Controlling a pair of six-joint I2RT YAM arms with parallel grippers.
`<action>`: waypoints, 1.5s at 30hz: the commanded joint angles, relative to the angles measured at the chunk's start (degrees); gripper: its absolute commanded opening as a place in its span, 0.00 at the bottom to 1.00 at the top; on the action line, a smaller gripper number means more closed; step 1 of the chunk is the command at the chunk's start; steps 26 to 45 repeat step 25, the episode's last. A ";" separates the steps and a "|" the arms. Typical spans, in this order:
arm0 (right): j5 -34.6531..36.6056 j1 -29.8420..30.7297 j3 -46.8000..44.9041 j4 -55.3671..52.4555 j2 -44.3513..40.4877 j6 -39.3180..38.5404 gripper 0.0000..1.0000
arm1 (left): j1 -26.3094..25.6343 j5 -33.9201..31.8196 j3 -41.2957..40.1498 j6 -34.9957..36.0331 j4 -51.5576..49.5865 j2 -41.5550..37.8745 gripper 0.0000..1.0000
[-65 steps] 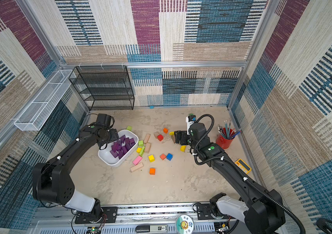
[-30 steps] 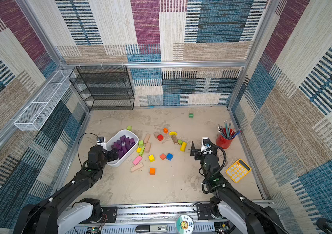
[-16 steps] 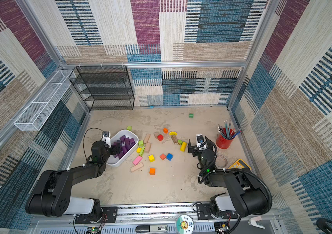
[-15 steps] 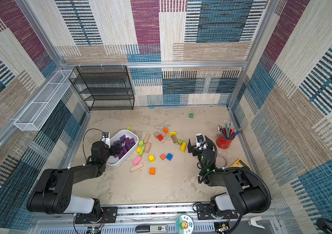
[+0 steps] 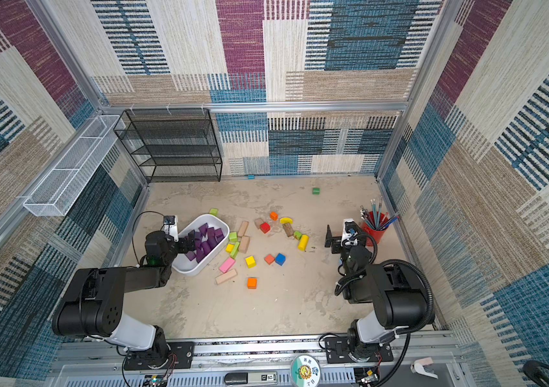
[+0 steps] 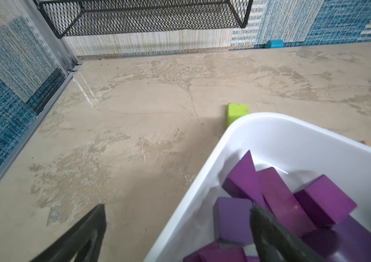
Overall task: Pick purple bricks into the storage bin
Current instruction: Reset both arms
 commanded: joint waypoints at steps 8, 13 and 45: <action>-3.55 -1.29 0.67 -1.55 -0.24 3.06 1.00 | 0.41 0.63 0.48 -1.63 -1.05 0.03 0.99; -3.54 -1.35 0.62 -1.46 -0.25 3.06 1.00 | 0.38 0.67 0.41 -1.62 -0.91 0.02 0.99; -3.70 -1.27 0.75 -1.72 -0.25 3.06 1.00 | 0.35 0.63 0.24 -1.62 -0.70 -0.19 0.99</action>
